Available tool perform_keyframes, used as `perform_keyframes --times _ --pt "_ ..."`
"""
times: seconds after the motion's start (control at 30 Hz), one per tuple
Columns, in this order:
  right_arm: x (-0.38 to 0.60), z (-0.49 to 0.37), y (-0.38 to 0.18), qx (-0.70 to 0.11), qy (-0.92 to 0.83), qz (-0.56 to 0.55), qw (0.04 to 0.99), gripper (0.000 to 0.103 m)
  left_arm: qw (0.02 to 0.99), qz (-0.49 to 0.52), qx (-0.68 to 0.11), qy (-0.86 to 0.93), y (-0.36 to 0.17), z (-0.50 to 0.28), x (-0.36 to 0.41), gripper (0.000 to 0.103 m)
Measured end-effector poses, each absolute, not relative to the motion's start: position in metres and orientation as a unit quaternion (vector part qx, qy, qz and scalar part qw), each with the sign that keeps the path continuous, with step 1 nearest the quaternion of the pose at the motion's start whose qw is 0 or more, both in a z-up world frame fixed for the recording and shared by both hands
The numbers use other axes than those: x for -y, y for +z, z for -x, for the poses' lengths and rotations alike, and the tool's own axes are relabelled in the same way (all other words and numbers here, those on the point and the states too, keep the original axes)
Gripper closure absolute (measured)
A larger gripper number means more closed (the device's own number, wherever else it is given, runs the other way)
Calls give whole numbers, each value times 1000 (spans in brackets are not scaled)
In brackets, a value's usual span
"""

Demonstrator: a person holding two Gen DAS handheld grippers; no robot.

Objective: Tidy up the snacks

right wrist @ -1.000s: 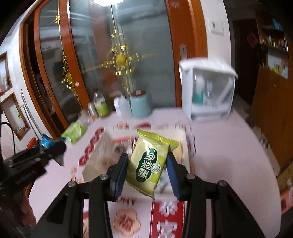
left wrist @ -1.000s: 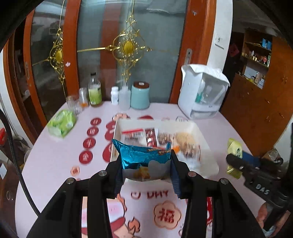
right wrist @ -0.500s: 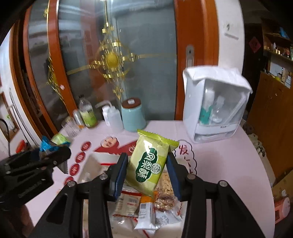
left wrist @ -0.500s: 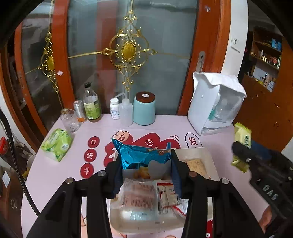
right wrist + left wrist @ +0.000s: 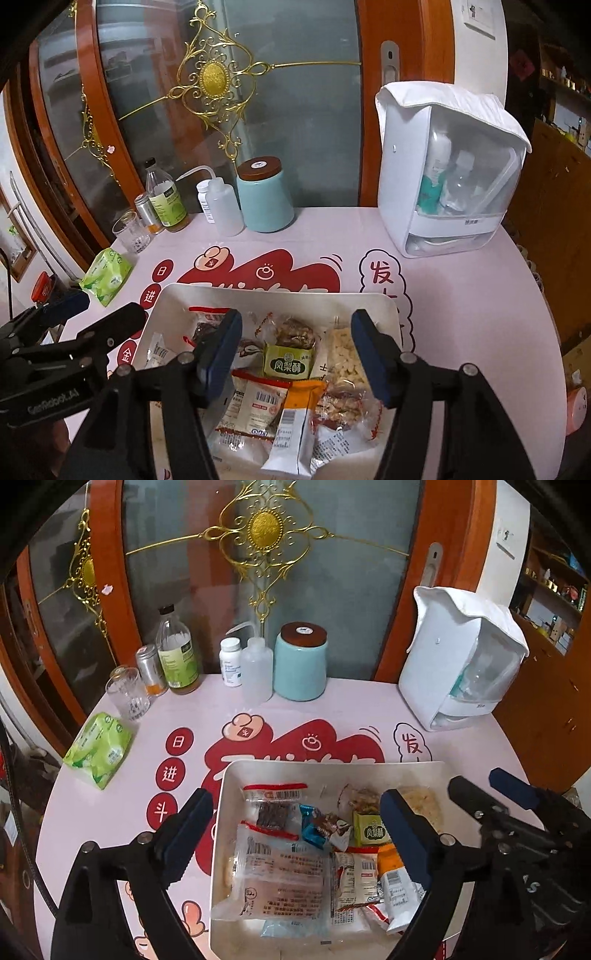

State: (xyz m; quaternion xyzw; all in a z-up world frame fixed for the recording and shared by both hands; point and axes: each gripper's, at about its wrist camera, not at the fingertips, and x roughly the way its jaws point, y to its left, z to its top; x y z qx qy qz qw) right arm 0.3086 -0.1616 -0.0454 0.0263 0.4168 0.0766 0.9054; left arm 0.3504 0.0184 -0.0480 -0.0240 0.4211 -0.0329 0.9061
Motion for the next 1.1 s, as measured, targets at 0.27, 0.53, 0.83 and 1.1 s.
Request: perform_keyframes --times 0.27,0.53,0.83,1.1 --pt "160 -273 -28 -414 88 -17 906 41 908 33 -416 -19 -43 -323 -25 11" --pt "171 -225 -10 -409 88 -22 908 41 916 23 -399 -26 -19 -266 -17 11" --pt "188 -160 0 -411 91 -22 907 41 920 12 -391 -23 -4 -189 -5 11" --pt "198 -99 1 -411 82 -20 908 41 920 1 -391 -8 2 -127 0 11"
